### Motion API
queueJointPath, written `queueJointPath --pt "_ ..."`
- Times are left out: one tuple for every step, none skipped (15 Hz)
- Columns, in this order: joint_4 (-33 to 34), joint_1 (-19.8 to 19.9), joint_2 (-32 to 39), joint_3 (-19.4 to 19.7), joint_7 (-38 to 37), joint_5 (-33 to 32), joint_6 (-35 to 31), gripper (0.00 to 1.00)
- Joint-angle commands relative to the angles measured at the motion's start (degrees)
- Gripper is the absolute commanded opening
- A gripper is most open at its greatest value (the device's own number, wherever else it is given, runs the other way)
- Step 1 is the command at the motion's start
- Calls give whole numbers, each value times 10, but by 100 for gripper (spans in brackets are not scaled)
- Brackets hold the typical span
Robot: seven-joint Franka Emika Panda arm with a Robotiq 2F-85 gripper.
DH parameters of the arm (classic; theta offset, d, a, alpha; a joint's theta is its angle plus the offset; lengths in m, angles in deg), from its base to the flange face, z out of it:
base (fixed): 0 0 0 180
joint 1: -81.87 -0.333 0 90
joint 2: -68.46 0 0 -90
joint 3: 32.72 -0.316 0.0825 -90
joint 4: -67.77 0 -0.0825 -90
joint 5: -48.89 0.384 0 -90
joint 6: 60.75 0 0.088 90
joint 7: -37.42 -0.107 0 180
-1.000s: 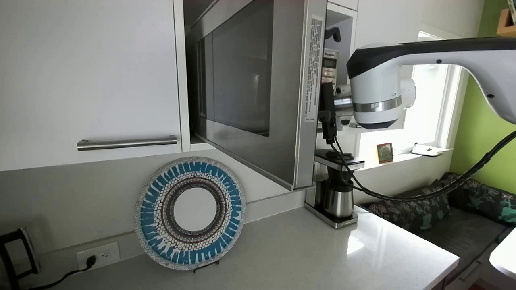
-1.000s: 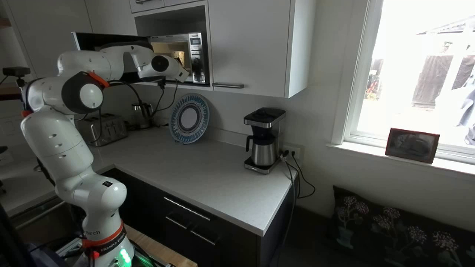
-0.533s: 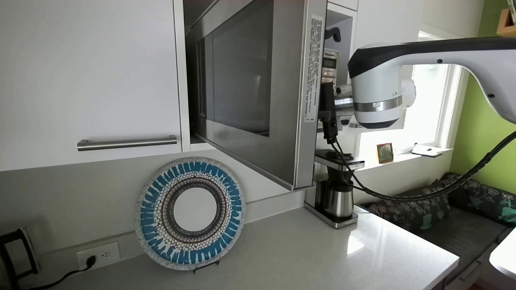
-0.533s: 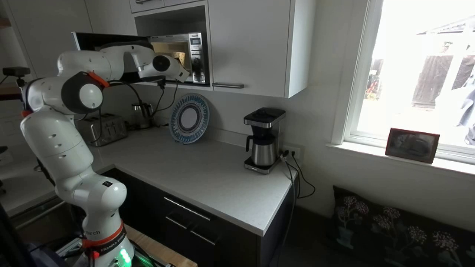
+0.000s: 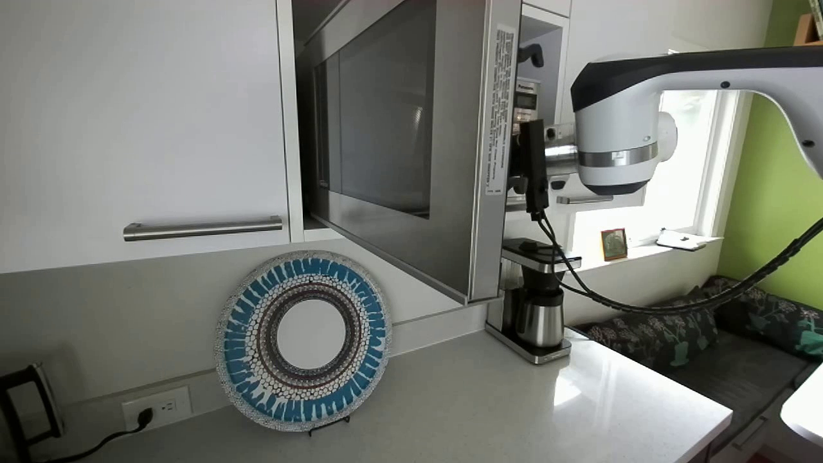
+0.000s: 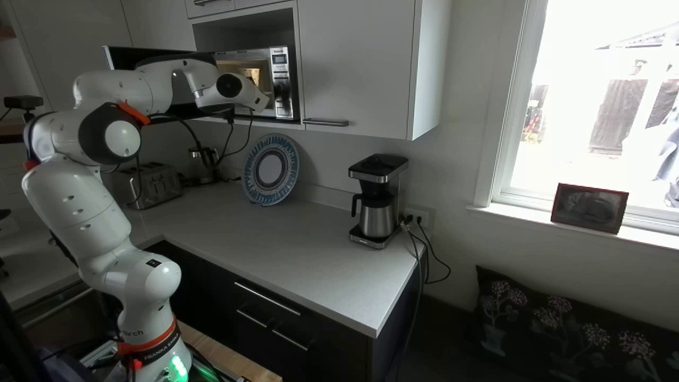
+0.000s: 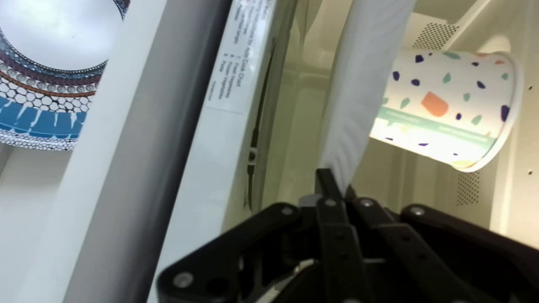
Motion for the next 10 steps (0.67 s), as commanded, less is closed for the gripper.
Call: queueJointPath --pt "-25 0 -32 9 17 3 24 0" --pt "-28 -1 -37 10 23 6 27 0" --pt "-33 -3 -44 11 29 10 28 0" --pt "-37 -4 -50 12 35 13 31 0" --pt "-43 -4 -58 13 38 15 34 0" --pt "-50 -4 -65 14 42 17 36 0" --pt "-58 -4 -74 16 45 18 38 0" --pt "-65 -5 -81 17 49 20 41 0" --pt "-74 -6 -91 19 53 23 44 0" --pt "-81 -7 -98 20 56 24 47 0"
